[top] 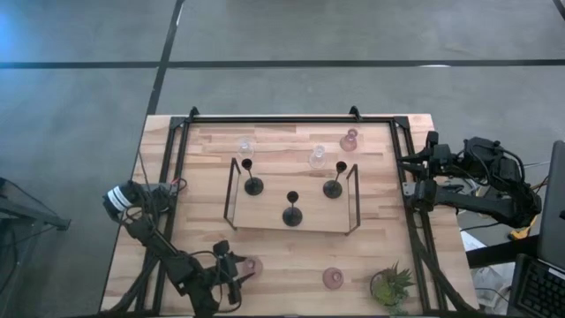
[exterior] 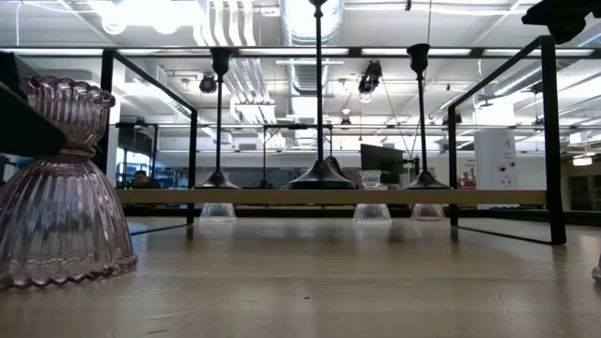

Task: Pick & Place candle stick holders
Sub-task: Adjust the shelf on the table

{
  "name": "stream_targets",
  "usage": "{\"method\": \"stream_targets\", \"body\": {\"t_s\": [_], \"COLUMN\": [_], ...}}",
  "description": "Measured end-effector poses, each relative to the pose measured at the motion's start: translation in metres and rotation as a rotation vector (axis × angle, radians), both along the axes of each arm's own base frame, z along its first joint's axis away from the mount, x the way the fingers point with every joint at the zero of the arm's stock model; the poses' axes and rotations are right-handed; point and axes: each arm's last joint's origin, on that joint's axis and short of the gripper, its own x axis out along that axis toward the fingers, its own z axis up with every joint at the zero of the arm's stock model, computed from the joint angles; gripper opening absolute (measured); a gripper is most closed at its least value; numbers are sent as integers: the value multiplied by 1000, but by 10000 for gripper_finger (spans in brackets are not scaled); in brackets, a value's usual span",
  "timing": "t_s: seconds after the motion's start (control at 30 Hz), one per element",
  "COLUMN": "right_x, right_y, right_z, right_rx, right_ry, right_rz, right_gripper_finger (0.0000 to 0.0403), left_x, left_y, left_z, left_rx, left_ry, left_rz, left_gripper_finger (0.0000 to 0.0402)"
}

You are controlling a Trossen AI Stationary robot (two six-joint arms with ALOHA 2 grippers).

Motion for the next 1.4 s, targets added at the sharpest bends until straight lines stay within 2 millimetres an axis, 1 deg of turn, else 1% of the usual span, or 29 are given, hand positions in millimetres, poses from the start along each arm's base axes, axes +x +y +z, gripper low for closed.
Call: {"method": "stream_targets", "body": {"t_s": [0.13, 0.3, 0.43, 0.57, 0.9, 1.03, 1.2, 1.4], "right_x": [0, 0, 0, 0, 0, 0, 0, 0], "right_y": [0, 0, 0, 0, 0, 0, 0, 0], "right_z": [0, 0, 0, 0, 0, 0, 0, 0], "right_rx": [0, 0, 0, 0, 0, 0, 0, 0], "right_ry": [0, 0, 0, 0, 0, 0, 0, 0], "right_rz": [0, 0, 0, 0, 0, 0, 0, 0], "right_gripper_finger": [63, 63, 63, 63, 63, 63, 63, 63], "left_x": [-8, -31, -50, -60, -69, -68, -65, -63], "left_y": [-4, -7, 2, 15, 38, 47, 58, 64], "left_z": [7, 17, 18, 15, 18, 19, 13, 10], "left_rx": [14, 57, 38, 38, 175, 211, 244, 274], "left_ry": [-9, -64, -67, -31, 19, 27, 41, 7], "left_rz": [8, 61, 127, 195, 274, 313, 347, 350], "left_gripper_finger": [246, 266, 268, 268, 259, 251, 240, 234]}}
